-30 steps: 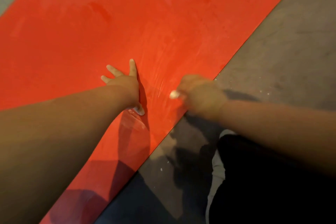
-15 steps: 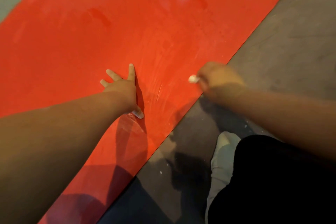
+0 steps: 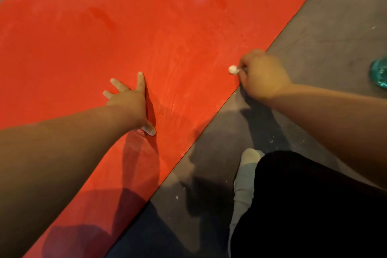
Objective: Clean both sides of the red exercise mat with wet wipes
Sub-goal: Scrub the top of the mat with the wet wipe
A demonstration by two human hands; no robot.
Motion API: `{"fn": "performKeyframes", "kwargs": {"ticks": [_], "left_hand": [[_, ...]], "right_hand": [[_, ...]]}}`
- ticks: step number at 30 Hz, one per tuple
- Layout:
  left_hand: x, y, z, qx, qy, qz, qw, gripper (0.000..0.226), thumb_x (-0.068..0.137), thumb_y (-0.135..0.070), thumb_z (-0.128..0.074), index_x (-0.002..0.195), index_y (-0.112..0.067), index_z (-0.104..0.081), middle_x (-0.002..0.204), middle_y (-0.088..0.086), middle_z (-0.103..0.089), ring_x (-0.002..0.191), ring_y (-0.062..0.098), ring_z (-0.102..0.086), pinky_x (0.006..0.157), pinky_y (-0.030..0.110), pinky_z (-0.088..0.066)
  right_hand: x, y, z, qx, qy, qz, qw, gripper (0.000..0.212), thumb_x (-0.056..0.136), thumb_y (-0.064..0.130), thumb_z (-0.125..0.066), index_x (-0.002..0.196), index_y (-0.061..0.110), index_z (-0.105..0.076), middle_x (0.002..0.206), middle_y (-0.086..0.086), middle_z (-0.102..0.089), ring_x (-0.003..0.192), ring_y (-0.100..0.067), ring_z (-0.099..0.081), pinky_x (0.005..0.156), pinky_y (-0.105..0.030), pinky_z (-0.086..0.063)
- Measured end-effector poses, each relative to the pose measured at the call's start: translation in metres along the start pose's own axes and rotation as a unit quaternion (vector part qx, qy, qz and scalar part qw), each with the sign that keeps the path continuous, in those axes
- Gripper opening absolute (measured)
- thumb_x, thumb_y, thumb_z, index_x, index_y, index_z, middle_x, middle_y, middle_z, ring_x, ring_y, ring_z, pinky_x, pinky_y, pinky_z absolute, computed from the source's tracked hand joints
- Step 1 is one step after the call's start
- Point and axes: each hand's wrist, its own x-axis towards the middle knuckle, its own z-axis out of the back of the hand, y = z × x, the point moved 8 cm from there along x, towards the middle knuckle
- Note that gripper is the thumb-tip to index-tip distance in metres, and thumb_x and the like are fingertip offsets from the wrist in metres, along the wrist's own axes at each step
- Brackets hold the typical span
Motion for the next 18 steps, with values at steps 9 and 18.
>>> {"fn": "performKeyframes", "kwargs": {"ticks": [9,18], "left_hand": [[0.004,0.001,-0.002,-0.001,0.003,0.000,1.000,0.160,0.047,-0.038,-0.095,0.140,-0.037,0.035,0.150,0.029,0.029,0.140,0.055,0.003,0.106,0.063,-0.031],[0.002,-0.001,-0.001,0.008,0.001,0.009,1.000,0.160,0.048,-0.041,-0.094,0.139,-0.035,0.037,0.150,0.029,0.028,0.140,0.055,0.002,0.106,0.063,-0.031]], "right_hand": [[-0.049,0.087,-0.047,0.002,0.091,0.339,0.936,0.010,0.077,0.006,-0.066,0.081,0.012,-0.059,0.083,-0.009,-0.054,0.077,-0.030,-0.055,0.062,-0.038,-0.049],[-0.045,0.065,-0.035,0.044,0.010,0.155,0.987,0.029,0.089,0.006,-0.043,0.111,0.008,-0.063,0.108,-0.013,-0.054,0.102,-0.032,-0.051,0.083,-0.038,-0.042]]}}
